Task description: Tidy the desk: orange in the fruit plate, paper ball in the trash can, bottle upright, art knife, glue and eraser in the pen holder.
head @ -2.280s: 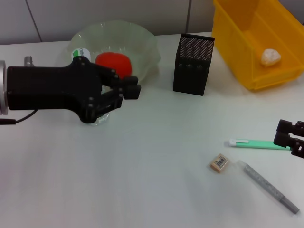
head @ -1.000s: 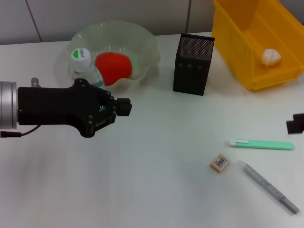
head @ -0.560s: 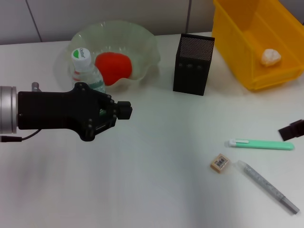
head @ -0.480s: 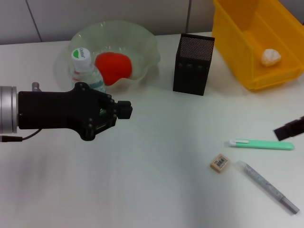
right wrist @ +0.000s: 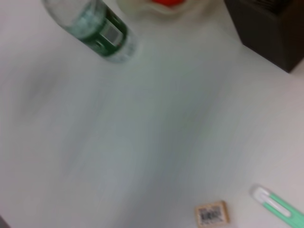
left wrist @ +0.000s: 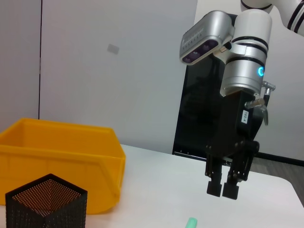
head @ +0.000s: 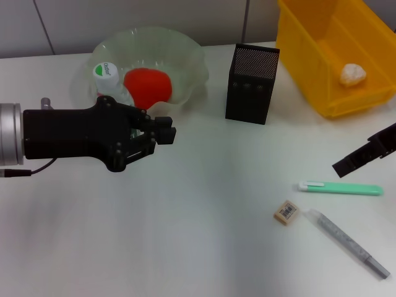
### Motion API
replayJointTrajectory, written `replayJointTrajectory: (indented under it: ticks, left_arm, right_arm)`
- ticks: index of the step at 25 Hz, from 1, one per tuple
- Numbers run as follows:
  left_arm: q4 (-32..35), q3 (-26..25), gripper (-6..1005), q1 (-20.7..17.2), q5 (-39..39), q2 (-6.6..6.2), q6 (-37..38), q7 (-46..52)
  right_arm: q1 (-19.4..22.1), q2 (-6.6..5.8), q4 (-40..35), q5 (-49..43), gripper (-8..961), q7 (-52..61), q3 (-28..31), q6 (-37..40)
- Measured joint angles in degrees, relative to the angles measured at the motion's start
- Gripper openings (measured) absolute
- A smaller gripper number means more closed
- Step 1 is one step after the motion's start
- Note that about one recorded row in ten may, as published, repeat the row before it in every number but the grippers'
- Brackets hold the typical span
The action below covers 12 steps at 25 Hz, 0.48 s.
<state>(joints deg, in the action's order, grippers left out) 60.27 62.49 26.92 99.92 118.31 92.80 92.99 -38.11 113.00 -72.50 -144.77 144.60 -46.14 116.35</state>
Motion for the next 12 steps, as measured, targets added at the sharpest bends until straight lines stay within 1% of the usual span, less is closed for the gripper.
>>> replayJointTrajectory:
  ticks: [3, 5, 12]
  left_arm:
    - [0.0, 0.0, 139, -0.2, 0.0, 0.03, 0.0, 0.0]
    - [0.0, 0.0, 139, -0.2, 0.0, 0.1, 0.0, 0.0]
    - [-0.7, 0.0, 138, -0.1, 0.0, 0.14, 0.0, 0.0]
  right_arm:
    - [-0.6, 0.16, 0.3, -1.6, 405, 0.3, -0.6, -0.2]
    - [-1.1, 0.52, 0.7, -3.4, 405, 0.4, -0.8, -0.2]
    - [-1.1, 0.74, 2.1, -5.7, 406, 0.4, -2.0, -1.2]
